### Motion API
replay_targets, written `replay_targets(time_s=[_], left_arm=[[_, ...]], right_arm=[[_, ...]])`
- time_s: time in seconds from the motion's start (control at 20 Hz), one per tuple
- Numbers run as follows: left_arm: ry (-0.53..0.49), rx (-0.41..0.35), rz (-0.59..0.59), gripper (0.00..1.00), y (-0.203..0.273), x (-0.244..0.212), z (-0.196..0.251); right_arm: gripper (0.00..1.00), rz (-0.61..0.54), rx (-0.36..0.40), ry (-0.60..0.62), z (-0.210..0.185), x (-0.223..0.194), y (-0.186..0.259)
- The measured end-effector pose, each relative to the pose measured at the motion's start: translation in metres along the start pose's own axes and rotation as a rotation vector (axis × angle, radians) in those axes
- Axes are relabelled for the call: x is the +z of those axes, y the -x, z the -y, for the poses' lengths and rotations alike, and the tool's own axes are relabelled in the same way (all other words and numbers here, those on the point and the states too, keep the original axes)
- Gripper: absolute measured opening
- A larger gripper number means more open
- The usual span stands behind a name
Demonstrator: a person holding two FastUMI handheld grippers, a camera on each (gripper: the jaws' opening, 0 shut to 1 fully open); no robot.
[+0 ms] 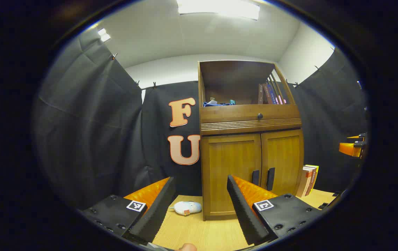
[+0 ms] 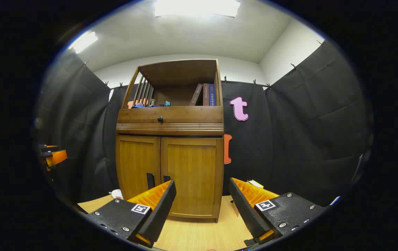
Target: Open the right door of the double-door shoe cabinet with the right hand, and open the left door with the left hand.
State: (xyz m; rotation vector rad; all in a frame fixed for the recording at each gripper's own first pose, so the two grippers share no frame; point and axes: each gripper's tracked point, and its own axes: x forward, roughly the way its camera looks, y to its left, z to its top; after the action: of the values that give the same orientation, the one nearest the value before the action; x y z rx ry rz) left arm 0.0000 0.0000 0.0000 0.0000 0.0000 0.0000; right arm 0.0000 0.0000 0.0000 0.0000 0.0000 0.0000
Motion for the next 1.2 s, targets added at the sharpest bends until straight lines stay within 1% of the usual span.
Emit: replay_targets(time_s=[0.05,0.1,0.35,0.4,0.55,0.6,0.65,0.7,0.75,1.05,1.1,1.2], left_arm=[[-0.004,0.007,0.007,0.99,0.0,0.003,-0.001],[-0.008,0.012,0.01,0.98,0.0,0.003,-0.001],[0.013,-0.006,-0.004,0.99,-0.001,-0.002,0.006],[0.022,-0.011,-0.009,0.97,-0.002,-0.004,0.007],[0.039,-0.018,-0.028,0.96,-0.003,-0.01,0.008],[0.044,-0.022,-0.034,0.99,-0.002,-0.011,0.009],[0.05,-0.026,-0.037,0.97,-0.002,-0.012,0.009],[0.054,-0.027,-0.039,0.99,-0.003,-0.013,0.01],[0.055,-0.026,-0.04,0.97,-0.003,-0.013,0.01],[0.044,-0.02,-0.038,0.97,-0.004,-0.012,0.009],[0.044,-0.021,-0.035,0.99,-0.004,-0.011,0.01],[0.039,-0.025,-0.032,0.97,-0.003,-0.009,0.011]], right_arm=[[1.0,-0.002,-0.001,0.002,0.0,-0.001,-0.002],[0.94,-0.003,-0.003,0.002,0.0,-0.002,-0.001],[0.94,-0.007,0.003,-0.006,-0.001,-0.004,-0.001],[0.94,-0.006,0.004,-0.006,-0.002,-0.002,-0.002],[0.94,-0.005,0.01,-0.005,-0.004,-0.003,0.0],[0.94,-0.004,0.01,-0.004,-0.004,-0.003,0.0],[0.94,-0.004,0.01,-0.001,-0.004,-0.003,0.001],[0.94,-0.005,0.009,0.002,-0.003,-0.004,0.0],[0.94,-0.007,0.007,0.004,-0.003,-0.005,0.001],[0.94,-0.012,0.001,0.0,0.0,-0.008,0.001],[0.94,-0.012,0.001,-0.002,0.0,-0.009,0.0],[0.94,-0.011,0.005,-0.005,-0.002,-0.01,0.0]])
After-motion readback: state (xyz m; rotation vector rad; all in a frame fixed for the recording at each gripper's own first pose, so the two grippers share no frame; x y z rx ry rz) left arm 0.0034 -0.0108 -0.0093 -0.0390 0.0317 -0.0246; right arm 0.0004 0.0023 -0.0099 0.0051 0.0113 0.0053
